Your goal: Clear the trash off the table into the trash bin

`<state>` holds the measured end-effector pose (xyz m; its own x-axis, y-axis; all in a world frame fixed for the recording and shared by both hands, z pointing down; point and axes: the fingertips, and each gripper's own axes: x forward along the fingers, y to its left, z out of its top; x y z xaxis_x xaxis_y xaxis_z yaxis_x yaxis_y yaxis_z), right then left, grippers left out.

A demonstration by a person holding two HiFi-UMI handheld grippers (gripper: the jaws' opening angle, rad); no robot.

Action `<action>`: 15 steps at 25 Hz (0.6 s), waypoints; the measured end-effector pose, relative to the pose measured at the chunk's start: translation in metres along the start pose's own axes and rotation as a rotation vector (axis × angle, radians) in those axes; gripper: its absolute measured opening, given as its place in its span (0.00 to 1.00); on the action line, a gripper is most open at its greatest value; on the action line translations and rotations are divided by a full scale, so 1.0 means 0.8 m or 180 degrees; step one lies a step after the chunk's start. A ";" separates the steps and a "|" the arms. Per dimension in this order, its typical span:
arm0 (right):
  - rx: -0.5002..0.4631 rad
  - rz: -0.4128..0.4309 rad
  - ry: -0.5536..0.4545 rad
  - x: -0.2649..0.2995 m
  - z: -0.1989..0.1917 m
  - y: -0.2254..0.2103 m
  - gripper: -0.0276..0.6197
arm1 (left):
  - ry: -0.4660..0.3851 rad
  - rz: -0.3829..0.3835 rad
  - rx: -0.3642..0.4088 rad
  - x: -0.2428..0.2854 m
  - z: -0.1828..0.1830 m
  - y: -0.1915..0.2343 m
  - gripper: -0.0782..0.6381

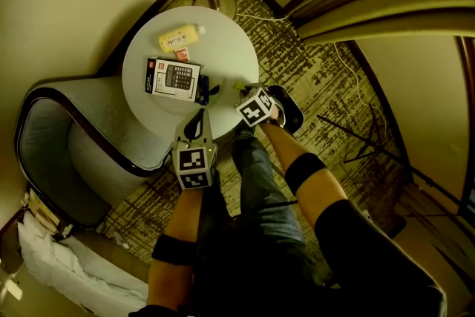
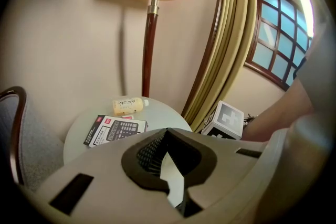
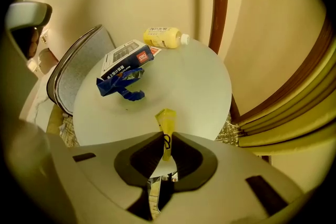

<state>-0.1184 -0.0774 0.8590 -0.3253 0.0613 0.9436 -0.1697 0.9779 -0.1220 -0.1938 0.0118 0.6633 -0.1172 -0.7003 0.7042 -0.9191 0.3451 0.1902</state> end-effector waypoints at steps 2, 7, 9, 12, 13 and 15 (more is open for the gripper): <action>0.0027 0.0016 -0.0018 -0.001 0.000 0.004 0.13 | -0.0011 0.0005 -0.0004 -0.002 0.000 0.001 0.11; 0.0011 -0.0014 -0.0101 -0.016 0.013 0.003 0.13 | -0.0036 0.0026 -0.0034 -0.009 0.003 0.007 0.11; 0.0023 -0.0031 -0.0148 -0.027 0.018 0.004 0.13 | -0.0053 0.0029 -0.0039 -0.016 0.007 0.008 0.11; 0.0019 -0.0075 -0.0308 -0.056 0.037 0.006 0.13 | -0.0082 0.0032 -0.0034 -0.031 0.011 0.010 0.11; 0.0022 -0.0081 -0.0366 -0.067 0.044 0.009 0.13 | -0.0087 0.0044 -0.0040 -0.037 0.011 0.012 0.11; 0.0016 -0.0110 -0.0501 -0.092 0.059 0.014 0.13 | -0.0108 0.0094 -0.0055 -0.049 0.009 0.018 0.11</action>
<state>-0.1403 -0.0803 0.7734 -0.4608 -0.0049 0.8875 -0.1880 0.9778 -0.0922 -0.2053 0.0395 0.6336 -0.1572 -0.7104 0.6860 -0.9084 0.3765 0.1817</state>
